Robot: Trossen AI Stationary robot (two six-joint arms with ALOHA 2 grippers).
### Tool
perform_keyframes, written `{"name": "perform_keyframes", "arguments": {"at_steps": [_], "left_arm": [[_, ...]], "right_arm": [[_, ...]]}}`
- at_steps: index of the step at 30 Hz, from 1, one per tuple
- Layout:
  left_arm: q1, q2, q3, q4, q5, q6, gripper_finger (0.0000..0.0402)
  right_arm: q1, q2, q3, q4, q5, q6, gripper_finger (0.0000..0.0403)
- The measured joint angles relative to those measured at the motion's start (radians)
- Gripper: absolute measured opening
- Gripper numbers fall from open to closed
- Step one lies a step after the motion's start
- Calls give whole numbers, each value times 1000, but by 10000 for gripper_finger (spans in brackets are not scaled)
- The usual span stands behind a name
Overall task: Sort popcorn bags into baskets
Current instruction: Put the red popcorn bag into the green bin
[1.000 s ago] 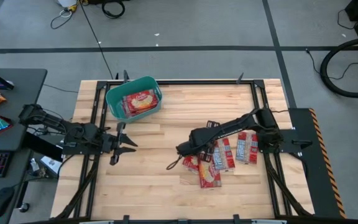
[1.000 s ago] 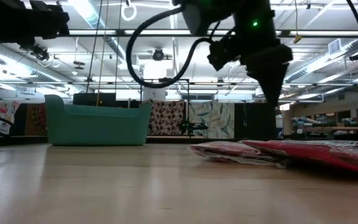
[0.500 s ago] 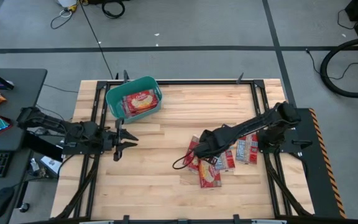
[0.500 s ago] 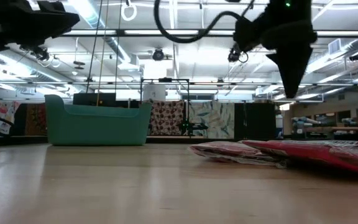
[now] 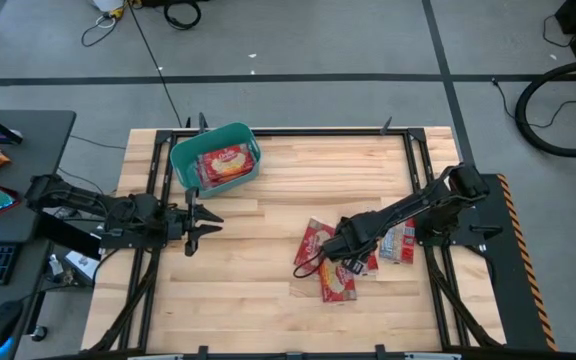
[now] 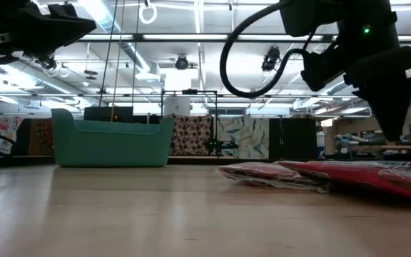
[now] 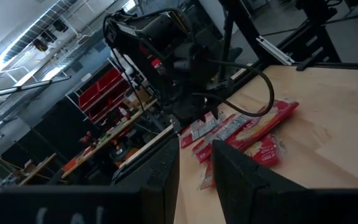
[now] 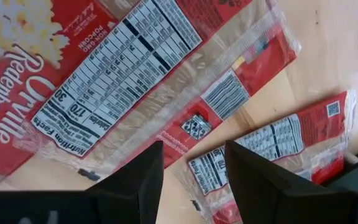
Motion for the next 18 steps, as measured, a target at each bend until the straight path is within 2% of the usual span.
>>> {"name": "perform_keyframes", "arguments": {"at_steps": [6,18], "left_arm": [[0,0,0,0,0,1,98],[0,0,0,6,0,0,98]], "right_arm": [[20,0,12,26,-50,-19,174],[45,0,12,37,-36,-3,174]]}}
